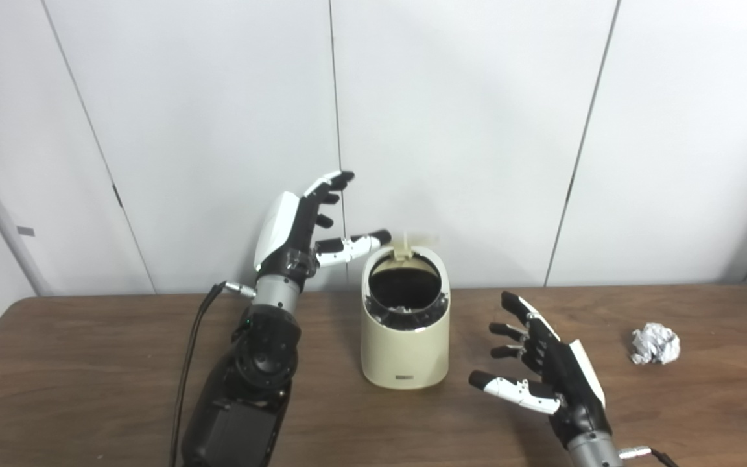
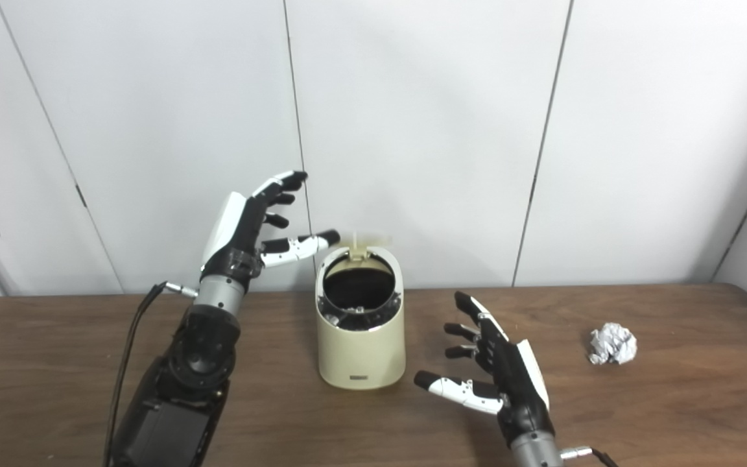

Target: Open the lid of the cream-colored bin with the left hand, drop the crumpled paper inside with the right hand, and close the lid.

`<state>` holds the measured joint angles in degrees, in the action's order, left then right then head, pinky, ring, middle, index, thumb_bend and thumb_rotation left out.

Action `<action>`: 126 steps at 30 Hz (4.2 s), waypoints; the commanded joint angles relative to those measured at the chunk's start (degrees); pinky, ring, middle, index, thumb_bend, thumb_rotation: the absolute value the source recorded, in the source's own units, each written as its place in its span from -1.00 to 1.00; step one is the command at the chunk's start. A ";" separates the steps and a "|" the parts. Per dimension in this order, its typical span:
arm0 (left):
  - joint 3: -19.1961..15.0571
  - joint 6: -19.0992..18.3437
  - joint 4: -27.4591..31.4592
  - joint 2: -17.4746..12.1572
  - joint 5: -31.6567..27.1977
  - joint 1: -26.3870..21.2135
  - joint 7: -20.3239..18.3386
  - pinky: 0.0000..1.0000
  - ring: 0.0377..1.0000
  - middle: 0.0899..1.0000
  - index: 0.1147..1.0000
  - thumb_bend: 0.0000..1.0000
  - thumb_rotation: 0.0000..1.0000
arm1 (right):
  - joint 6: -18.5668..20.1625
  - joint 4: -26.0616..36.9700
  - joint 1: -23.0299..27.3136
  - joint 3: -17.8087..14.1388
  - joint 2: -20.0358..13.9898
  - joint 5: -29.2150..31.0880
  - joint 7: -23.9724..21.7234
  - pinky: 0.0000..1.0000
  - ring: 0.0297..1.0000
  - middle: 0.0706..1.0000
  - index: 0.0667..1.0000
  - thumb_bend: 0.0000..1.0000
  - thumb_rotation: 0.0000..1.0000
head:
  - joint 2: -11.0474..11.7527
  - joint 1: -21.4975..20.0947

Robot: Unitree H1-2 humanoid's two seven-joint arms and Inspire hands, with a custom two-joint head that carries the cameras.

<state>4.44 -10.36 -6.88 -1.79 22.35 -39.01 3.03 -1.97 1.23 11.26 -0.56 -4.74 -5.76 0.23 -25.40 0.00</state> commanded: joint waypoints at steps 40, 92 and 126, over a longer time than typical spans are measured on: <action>-5.02 20.54 2.74 -0.51 -20.74 25.50 -3.74 0.58 0.76 0.80 0.90 0.58 -0.38 | -2.59 0.97 0.45 -0.52 -1.69 1.58 -1.17 0.26 0.56 0.80 0.75 0.61 -0.54 | 0.28 -1.94; -4.94 19.11 1.30 -4.12 -19.86 24.45 -4.65 0.80 0.79 0.78 0.90 0.39 -0.49 | 26.52 -13.41 31.16 16.48 -41.02 -42.03 -38.12 0.37 0.71 0.83 0.72 0.68 -0.68 | 3.36 -17.94; -5.07 16.81 3.24 -4.35 -20.93 25.24 -6.11 0.75 0.79 0.79 0.88 0.40 -0.45 | 23.52 -20.61 29.12 21.80 -39.17 -39.71 -36.83 0.52 0.51 0.55 0.48 0.55 -0.82 | 0.69 -16.33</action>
<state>-0.51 5.63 -5.63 -5.61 1.33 -12.53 -3.11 22.03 -20.21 38.98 21.13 -42.08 -45.36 -35.13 -24.61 -16.35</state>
